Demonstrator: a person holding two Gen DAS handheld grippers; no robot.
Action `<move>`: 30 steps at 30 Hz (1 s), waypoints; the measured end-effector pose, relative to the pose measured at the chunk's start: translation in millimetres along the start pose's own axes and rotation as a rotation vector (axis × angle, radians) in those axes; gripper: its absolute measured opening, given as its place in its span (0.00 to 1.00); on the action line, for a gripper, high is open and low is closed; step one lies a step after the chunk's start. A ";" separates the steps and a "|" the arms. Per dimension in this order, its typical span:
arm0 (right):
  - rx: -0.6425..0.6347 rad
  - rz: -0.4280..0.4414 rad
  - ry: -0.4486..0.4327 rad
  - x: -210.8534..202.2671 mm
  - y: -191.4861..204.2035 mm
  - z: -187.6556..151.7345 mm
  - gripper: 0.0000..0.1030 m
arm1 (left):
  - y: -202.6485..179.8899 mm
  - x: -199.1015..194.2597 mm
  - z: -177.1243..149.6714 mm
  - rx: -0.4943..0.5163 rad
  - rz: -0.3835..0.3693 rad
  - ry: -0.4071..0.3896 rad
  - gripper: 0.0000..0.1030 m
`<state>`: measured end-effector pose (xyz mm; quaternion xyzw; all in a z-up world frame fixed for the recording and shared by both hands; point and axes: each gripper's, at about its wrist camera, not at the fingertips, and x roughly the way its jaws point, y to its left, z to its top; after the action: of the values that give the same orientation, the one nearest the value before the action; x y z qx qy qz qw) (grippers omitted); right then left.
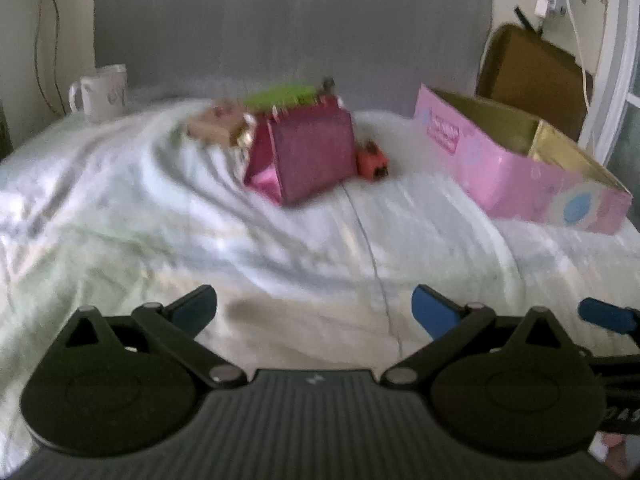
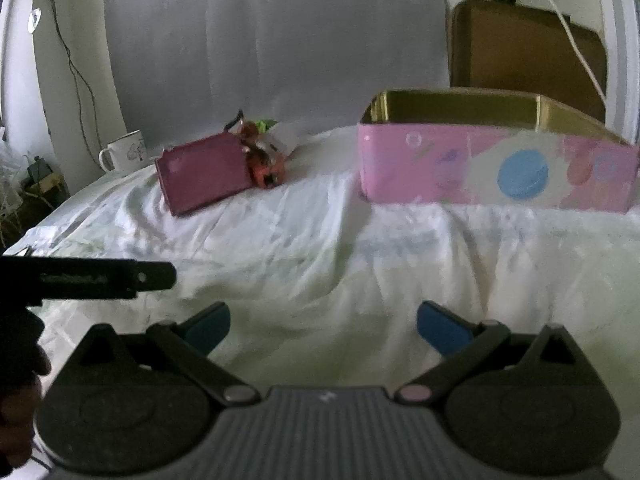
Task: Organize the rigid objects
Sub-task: 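Move the right gripper toward the pink purse on the sheet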
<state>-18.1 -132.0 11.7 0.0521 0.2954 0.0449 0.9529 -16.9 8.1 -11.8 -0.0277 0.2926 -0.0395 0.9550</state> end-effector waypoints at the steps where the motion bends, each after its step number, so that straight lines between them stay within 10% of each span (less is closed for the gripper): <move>1: -0.005 -0.005 -0.017 -1.5 1.2 1.8 1.00 | -0.5 -1.5 1.0 0.020 0.017 -0.023 1.00; 30: -0.120 0.119 -0.049 66.1 36.6 92.9 1.00 | 64.8 51.8 54.8 -0.021 0.125 -0.201 1.00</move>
<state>87.0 -94.8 55.6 0.0134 0.2654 0.1180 0.9568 60.5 69.4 -0.2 -0.0234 0.1967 0.0264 0.9798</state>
